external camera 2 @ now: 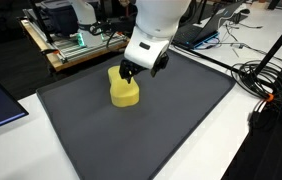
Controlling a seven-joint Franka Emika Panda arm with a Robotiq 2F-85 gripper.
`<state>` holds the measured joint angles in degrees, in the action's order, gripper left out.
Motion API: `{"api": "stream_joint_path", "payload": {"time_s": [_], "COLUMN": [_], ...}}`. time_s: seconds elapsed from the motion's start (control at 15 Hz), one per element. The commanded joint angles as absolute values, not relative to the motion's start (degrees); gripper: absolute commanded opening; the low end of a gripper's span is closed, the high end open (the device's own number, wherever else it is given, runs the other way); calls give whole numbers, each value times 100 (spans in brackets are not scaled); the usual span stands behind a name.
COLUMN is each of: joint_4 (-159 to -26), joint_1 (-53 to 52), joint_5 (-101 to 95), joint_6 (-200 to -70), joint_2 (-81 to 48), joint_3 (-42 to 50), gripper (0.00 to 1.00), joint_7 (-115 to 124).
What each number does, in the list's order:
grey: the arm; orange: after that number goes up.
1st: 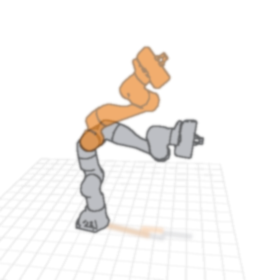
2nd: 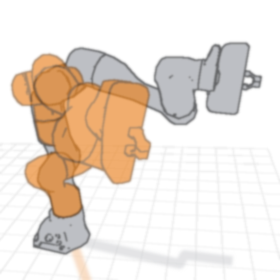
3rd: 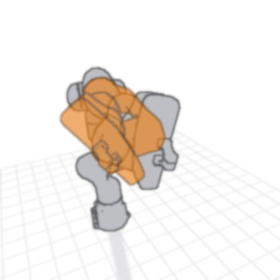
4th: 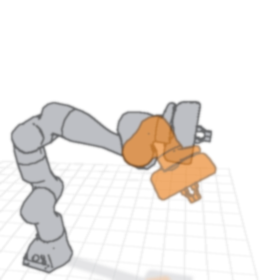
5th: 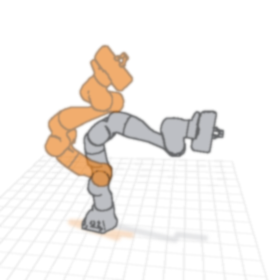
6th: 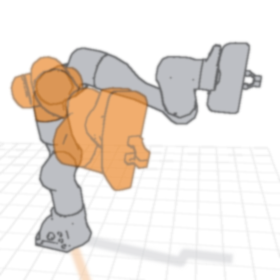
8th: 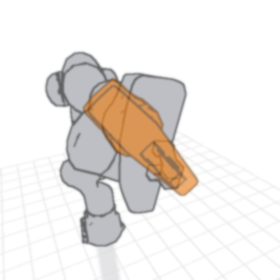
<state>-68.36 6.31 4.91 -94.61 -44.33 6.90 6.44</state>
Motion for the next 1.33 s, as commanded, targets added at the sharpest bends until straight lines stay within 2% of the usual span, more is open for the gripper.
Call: {"api": "stream_joint_path", "payload": {"time_s": [0.0, 0.8, 1.27], "joint_4": [-8192, -11467, -13635], "joint_1": [354, -525, -577], "joint_5": [224, -1506, -1705], "joint_6": [-10272, -12402, -12986], "joint_2": [-3584, -1665, -522], "joint_3": [759, 982, 575], "gripper": [100, 100, 100], "joint_7": [1187, 3314, 3768]}}
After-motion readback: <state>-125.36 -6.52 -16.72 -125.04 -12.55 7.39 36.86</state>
